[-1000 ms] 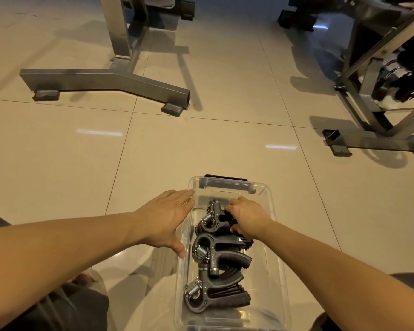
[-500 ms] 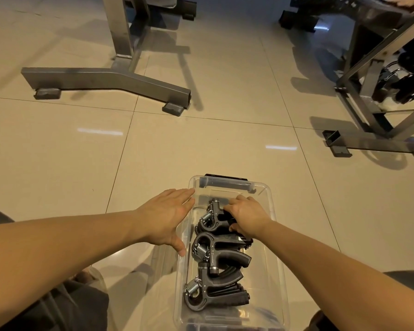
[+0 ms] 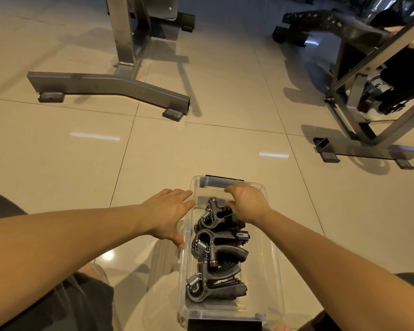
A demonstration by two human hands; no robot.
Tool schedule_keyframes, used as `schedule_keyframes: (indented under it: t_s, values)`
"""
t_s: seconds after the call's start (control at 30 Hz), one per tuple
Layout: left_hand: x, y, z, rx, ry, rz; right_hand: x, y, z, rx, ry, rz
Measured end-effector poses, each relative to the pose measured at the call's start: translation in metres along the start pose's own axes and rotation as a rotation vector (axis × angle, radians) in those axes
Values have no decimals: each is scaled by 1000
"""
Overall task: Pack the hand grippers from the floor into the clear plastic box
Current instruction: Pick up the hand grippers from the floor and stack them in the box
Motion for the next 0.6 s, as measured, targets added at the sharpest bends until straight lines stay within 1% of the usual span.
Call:
schedule_keyframes:
  t_s: [0.07,0.13,0.33,0.47,0.6]
  values:
    - [2,0,-5,-3,13,11,12,5,-9,-92,48,61]
    - [5,2,-11,-9,24,23,23,7,-20,-167,60,119]
    - [10,3,-41,-17,6,76,51,-7,-58,-306,103,208]
    - [19,-1,-79,-43,96,67,80,-45,-81,-338,152,220]
    - [32,-9,-129,-54,240,26,129,-98,-94,-305,221,273]
Point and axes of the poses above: each hand's wrist, its own z-axis towards the middle knuckle, its own x-axis out of the back of the hand, y = z × x, the point moved 2 cm from there along z, towards the middle knuckle, and after that the axes turned 14 degrees about -z, right-handed, at the moved point
